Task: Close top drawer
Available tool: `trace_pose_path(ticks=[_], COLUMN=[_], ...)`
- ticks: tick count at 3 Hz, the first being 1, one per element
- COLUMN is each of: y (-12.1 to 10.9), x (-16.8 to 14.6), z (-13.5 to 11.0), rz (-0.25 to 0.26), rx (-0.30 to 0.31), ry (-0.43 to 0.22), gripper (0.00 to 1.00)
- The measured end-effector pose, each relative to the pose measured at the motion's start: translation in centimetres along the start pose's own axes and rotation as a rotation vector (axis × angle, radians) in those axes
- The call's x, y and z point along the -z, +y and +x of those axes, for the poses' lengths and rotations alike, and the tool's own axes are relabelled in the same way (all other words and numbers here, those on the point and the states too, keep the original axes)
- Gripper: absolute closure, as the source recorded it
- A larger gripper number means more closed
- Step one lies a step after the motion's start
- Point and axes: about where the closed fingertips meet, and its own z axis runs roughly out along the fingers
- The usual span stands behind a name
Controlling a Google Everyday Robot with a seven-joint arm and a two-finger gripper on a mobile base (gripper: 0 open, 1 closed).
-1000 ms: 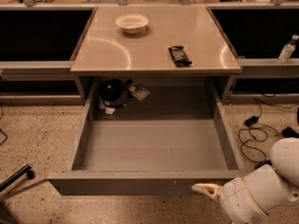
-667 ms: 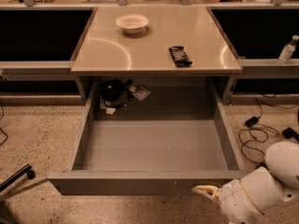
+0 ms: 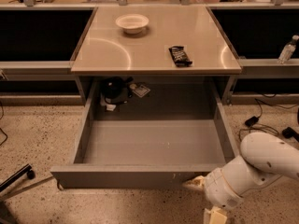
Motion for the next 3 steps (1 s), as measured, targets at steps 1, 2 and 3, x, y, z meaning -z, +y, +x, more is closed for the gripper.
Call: trace_pose_path(ticks=[1, 2, 3], y=[-2.7, -7.1, -7.1], x=[-0.2, 0.1, 0.1], z=[-0.9, -3.5, -3.5], rz=[0.021, 0.045, 0.045], rx=[0.035, 0.088, 0.088], ry=[0.037, 0.029, 0.029], gripper=[0.00, 0.00, 0.00])
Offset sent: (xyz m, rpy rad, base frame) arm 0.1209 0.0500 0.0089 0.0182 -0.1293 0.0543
